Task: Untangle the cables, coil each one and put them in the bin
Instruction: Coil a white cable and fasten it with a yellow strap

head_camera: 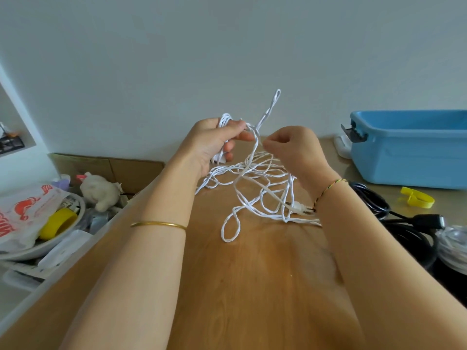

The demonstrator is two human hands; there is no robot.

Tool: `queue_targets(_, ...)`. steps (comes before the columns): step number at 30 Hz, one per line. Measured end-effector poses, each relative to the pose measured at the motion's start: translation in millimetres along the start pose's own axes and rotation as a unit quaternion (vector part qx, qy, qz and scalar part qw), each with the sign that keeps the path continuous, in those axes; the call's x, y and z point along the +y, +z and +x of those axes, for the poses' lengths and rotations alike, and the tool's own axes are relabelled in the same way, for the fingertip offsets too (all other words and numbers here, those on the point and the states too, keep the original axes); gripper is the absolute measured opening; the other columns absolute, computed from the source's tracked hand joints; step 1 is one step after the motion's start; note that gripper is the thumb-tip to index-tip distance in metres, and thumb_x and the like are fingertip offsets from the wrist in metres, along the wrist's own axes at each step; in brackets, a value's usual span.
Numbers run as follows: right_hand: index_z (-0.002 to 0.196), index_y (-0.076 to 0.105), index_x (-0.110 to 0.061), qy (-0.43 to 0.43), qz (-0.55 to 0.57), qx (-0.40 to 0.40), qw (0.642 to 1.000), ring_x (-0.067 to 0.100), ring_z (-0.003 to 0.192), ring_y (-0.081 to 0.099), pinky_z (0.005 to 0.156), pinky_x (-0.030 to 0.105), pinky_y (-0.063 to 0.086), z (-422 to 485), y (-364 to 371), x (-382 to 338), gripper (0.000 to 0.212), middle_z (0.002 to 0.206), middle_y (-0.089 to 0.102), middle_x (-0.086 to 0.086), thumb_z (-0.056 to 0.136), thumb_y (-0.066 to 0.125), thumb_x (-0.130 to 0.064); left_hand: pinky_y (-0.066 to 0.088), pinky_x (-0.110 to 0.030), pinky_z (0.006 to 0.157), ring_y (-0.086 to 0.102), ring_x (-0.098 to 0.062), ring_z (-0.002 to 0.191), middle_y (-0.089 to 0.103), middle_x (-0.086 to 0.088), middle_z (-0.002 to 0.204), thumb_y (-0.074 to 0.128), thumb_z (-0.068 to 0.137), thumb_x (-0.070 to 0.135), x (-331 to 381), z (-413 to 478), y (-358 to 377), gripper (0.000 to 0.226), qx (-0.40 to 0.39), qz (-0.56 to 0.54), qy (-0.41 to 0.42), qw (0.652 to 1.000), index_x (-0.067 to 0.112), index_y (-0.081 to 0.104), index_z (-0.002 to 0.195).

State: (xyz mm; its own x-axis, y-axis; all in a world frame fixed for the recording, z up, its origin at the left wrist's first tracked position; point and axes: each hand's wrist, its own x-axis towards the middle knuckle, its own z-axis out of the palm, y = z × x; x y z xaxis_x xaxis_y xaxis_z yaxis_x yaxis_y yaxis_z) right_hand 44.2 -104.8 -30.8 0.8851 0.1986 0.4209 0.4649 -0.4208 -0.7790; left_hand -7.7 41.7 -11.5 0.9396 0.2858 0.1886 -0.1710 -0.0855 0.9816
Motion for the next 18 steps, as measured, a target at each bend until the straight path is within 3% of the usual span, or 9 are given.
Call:
queue_targets(4,0.084,0.067,0.007,-0.058,0.005,0.073,0.996,0.022,0.060,0.041,0.057,0.031,0.032,-2,-2,-12,0.038,0.063,0.050,0.018,0.088,0.058,-0.030,0.038,-0.021,0.044,0.037,-0.006,0.040,0.072,-0.007,0.077,0.067,0.089,0.018,-1,2,4,0.020,0.053,0.032,0.028,0.998,0.013,0.059,0.072)
queue_targets(7,0.080,0.062,0.010,-0.063,0.031,0.007,0.997,0.020,0.059,0.041,0.057,0.031,0.035,-7,-4,-23,0.054,0.061,0.048,0.012,0.084,0.061,-0.043,0.036,-0.023,0.045,0.035,-0.007,0.038,0.067,-0.001,0.061,0.068,0.088,0.016,0,3,6,0.026,0.079,0.039,0.041,0.995,0.014,0.052,0.068)
queue_targets(9,0.075,0.066,0.005,-0.071,0.012,-0.014,0.997,0.019,0.058,0.048,0.061,0.038,0.046,-9,-5,-25,0.036,0.061,0.059,0.014,0.084,0.063,-0.029,0.035,-0.023,0.044,0.033,-0.007,0.037,0.062,-0.001,0.057,0.069,0.087,0.016,0,2,4,0.028,0.078,0.056,0.054,0.994,0.015,0.051,0.066)
queue_targets(11,0.075,0.066,0.004,-0.039,0.065,0.020,0.997,0.018,0.056,0.054,0.069,0.042,0.052,-7,-8,-22,0.022,0.060,0.062,0.008,0.087,0.058,-0.013,0.035,-0.021,0.042,0.034,-0.007,0.036,0.057,-0.002,0.057,0.070,0.087,0.019,-1,2,2,0.029,0.065,0.098,0.065,0.991,0.013,0.051,0.066)
queue_targets(14,0.074,0.059,0.001,0.058,0.222,0.049,0.972,0.014,0.041,0.055,0.065,0.044,0.055,-4,-11,-18,0.020,0.056,0.054,0.006,0.091,0.050,-0.002,0.034,-0.019,0.040,0.034,-0.006,0.034,0.052,-0.001,0.056,0.066,0.090,0.017,-3,5,0,0.021,0.036,0.158,0.073,0.984,0.008,0.058,0.073)
queue_targets(18,0.064,0.053,-0.009,0.104,0.184,0.070,0.975,0.014,0.036,0.047,0.068,0.043,0.052,-1,-7,-10,0.030,0.050,0.047,0.006,0.093,0.045,-0.005,0.035,-0.020,0.045,0.037,-0.006,0.035,0.057,0.001,0.056,0.060,0.090,0.016,-5,10,1,0.019,0.047,0.229,0.091,0.968,0.011,0.061,0.072)
